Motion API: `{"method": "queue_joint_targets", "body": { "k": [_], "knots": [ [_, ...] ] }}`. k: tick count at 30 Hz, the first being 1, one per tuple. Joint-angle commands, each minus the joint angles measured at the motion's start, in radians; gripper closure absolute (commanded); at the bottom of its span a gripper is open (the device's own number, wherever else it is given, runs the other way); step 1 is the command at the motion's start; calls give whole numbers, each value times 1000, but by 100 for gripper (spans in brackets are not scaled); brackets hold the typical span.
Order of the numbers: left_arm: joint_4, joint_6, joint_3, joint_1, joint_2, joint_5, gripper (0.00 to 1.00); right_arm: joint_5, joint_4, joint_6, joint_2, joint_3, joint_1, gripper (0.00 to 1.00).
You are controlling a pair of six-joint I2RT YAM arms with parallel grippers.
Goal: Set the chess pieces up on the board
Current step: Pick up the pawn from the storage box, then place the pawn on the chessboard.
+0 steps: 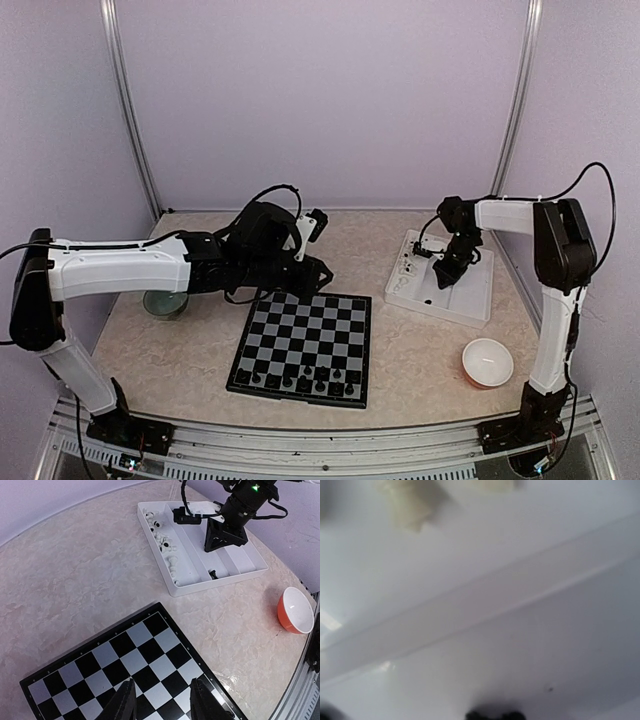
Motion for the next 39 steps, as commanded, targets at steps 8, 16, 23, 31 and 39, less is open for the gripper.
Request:
{"method": "queue_joint_targets", "body": {
  "k": [8,16,23,31,39],
  "knots": [
    [31,-9,40,16,33,28,62,-43,4,-10,-89,-56,20,98],
    [92,-45,85,29,100,118,62,-203,-32,-22,-241,-67,46,98],
    [196,-186,108,74,166,292,61,-527,-66,-63,-350,-52,95,98],
    [634,-30,-131,33,129,334,60,-1015,-152,-89,-349,49,126,96],
    [886,-359,-181,60,148,420,60,-1057,-156,-118,-382,16,169,96]
  ]
}}
